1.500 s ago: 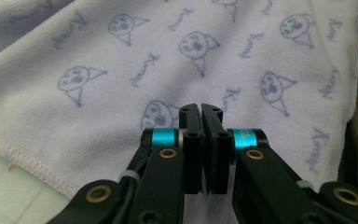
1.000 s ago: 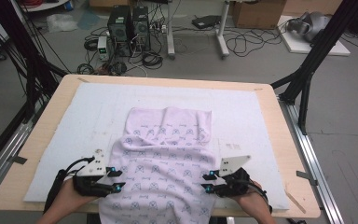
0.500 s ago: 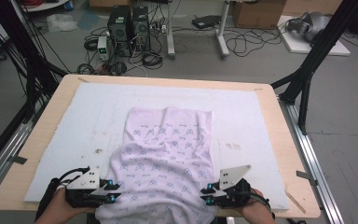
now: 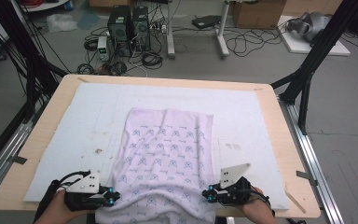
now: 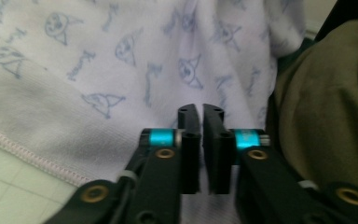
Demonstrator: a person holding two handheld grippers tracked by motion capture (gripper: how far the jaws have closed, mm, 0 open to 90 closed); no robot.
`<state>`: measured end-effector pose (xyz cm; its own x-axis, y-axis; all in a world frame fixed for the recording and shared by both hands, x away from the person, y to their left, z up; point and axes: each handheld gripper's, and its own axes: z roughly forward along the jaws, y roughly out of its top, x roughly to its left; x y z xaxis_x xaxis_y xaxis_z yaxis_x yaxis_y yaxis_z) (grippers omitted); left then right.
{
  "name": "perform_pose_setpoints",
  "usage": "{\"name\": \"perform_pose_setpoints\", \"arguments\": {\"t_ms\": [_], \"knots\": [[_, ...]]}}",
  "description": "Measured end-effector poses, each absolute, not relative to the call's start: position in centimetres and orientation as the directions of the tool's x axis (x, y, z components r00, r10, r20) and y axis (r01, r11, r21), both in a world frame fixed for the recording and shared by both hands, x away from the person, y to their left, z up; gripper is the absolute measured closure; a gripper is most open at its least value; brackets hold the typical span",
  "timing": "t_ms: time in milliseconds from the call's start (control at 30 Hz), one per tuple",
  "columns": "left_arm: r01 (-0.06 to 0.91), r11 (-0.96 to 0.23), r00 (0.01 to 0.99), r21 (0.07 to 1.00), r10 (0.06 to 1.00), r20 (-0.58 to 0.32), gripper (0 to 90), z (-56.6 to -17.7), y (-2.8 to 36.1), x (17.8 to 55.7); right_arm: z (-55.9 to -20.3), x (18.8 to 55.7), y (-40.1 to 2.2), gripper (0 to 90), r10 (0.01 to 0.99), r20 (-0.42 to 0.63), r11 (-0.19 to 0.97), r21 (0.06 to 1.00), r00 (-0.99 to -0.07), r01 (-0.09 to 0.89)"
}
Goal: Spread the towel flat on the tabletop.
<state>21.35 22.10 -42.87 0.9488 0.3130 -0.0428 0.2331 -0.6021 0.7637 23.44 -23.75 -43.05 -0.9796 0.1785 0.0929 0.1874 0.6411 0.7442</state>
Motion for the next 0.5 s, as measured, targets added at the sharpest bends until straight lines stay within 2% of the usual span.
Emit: {"name": "perform_pose_setpoints", "arguments": {"t_ms": [33, 67, 100, 167, 233, 267, 300, 400, 467, 500], "knots": [[0.248, -0.603, 0.934, 0.758, 0.357, -0.022, 65.7, -42.9, 22.1, 21.9, -42.9, 23.8, -23.7, 77.0, 0.197, 0.086, 0.635, 0.748, -0.977, 0.193], [0.266, -0.595, 0.924, 0.758, 0.383, -0.024, 60.4, -42.9, 22.0, 22.5, -43.0, 24.2, -23.5, 71.5, 0.205, 0.092, 0.638, 0.743, -0.974, 0.204], [0.273, -0.593, 0.92, 0.758, 0.392, -0.024, 58.9, -43.0, 22.0, 23.2, -43.2, 24.6, -23.1, 67.4, 0.213, 0.08, 0.64, 0.742, -0.974, 0.201], [0.285, -0.6, 0.909, 0.747, 0.416, -0.014, 59.3, -43.3, 21.6, 23.9, -43.7, 25.2, -22.3, 67.0, 0.209, 0.078, 0.66, 0.724, -0.975, 0.199], [0.297, -0.624, 0.912, 0.723, 0.409, -0.022, 67.1, -43.8, 21.1, 24.4, -44.2, 25.4, -21.8, 68.5, 0.213, 0.059, 0.686, 0.702, -0.975, 0.193], [0.284, -0.621, 0.915, 0.731, 0.404, -0.011, 72.6, -44.0, 21.1, 24.2, -44.2, 25.4, -21.9, 72.3, 0.216, 0.062, 0.678, 0.708, -0.974, 0.195], [0.279, -0.624, 0.92, 0.73, 0.391, -0.018, 85.2, -44.0, 21.2, 24.0, -44.2, 25.4, -22.1, 87.3, 0.222, 0.064, 0.677, 0.708, -0.973, 0.201], [0.26, -0.65, 0.935, 0.714, 0.355, -0.017, 87.9, -43.6, 21.8, 22.8, -44.2, 24.8, -22.7, 88.0, 0.17, 0.088, 0.684, 0.706, -0.982, 0.182], [0.269, -0.626, 0.929, 0.732, 0.371, -0.024, 86.6, -43.4, 22.5, 22.4, -44.1, 24.8, -23.3, 87.1, 0.175, 0.107, 0.663, 0.722, -0.979, 0.198], [0.275, -0.614, 0.925, 0.74, 0.379, -0.029, 84.9, -43.2, 22.8, 22.5, -43.9, 24.9, -23.7, 84.0, 0.196, 0.112, 0.642, 0.737, -0.974, 0.213]]}}
